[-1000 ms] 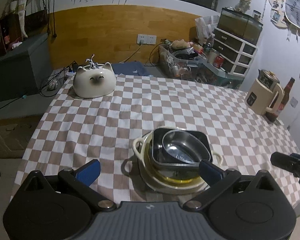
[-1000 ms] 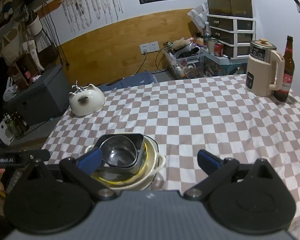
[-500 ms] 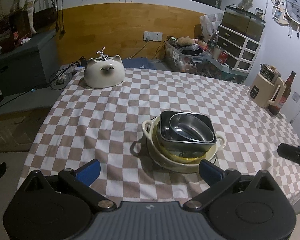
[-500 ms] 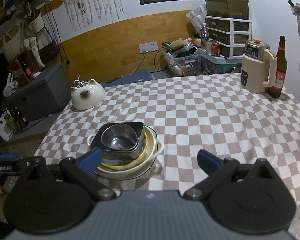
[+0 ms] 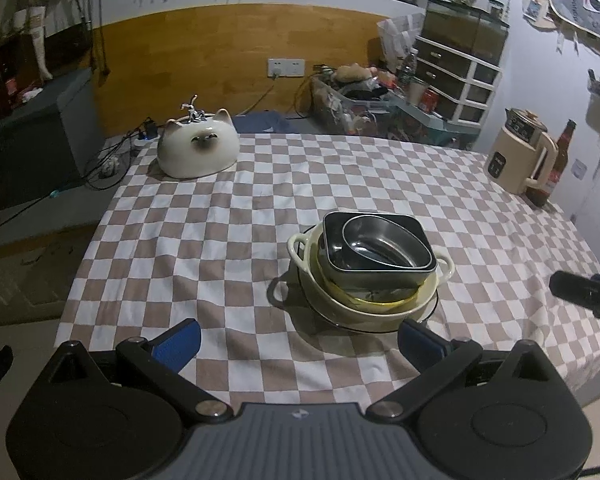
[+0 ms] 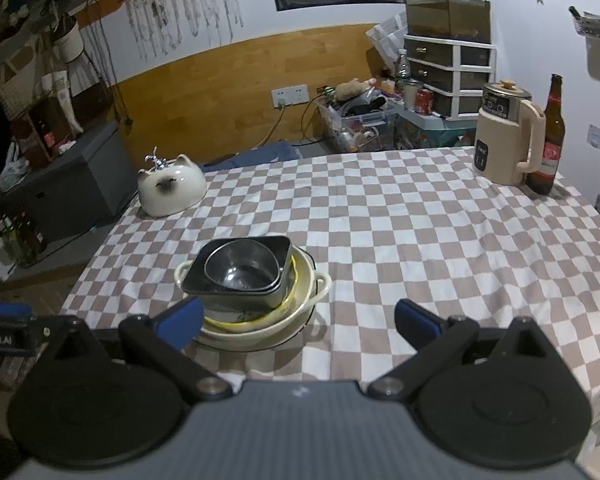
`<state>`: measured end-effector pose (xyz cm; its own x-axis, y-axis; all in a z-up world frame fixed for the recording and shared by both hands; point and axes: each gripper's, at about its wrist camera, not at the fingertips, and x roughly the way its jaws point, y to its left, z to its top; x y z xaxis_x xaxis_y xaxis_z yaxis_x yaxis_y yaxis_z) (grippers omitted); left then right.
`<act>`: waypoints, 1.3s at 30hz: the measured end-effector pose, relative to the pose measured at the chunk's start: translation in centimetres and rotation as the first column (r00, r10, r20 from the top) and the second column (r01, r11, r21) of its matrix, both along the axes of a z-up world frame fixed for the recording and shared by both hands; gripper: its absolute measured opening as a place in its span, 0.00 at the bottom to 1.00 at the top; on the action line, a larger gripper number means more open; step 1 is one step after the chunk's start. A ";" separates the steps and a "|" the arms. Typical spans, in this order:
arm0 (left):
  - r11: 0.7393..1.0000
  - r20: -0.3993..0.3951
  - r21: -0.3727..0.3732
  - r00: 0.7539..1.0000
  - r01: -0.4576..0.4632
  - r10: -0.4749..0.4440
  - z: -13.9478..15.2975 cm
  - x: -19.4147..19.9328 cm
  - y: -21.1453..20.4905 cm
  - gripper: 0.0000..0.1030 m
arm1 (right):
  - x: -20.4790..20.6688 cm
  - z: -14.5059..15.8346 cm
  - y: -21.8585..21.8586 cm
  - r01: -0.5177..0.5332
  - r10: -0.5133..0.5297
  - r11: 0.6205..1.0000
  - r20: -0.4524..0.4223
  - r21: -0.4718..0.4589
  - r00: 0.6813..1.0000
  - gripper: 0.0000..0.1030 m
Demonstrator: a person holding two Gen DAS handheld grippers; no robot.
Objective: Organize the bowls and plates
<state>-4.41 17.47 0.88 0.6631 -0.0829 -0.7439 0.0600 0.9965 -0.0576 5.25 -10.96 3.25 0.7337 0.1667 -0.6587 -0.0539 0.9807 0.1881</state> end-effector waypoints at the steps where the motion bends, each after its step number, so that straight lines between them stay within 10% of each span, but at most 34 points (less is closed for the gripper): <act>1: 1.000 -0.001 0.000 1.000 0.005 -0.005 0.0 0.0 0.2 1.00 | 0.0 0.0 0.1 0.008 -0.008 1.000 0.006 -0.001 1.000 0.99; 39: 0.999 0.009 -0.035 1.000 0.026 -0.026 -0.3 -1.8 1.9 1.00 | -2.0 0.2 -0.1 -0.044 0.045 0.996 0.010 -0.077 0.999 0.99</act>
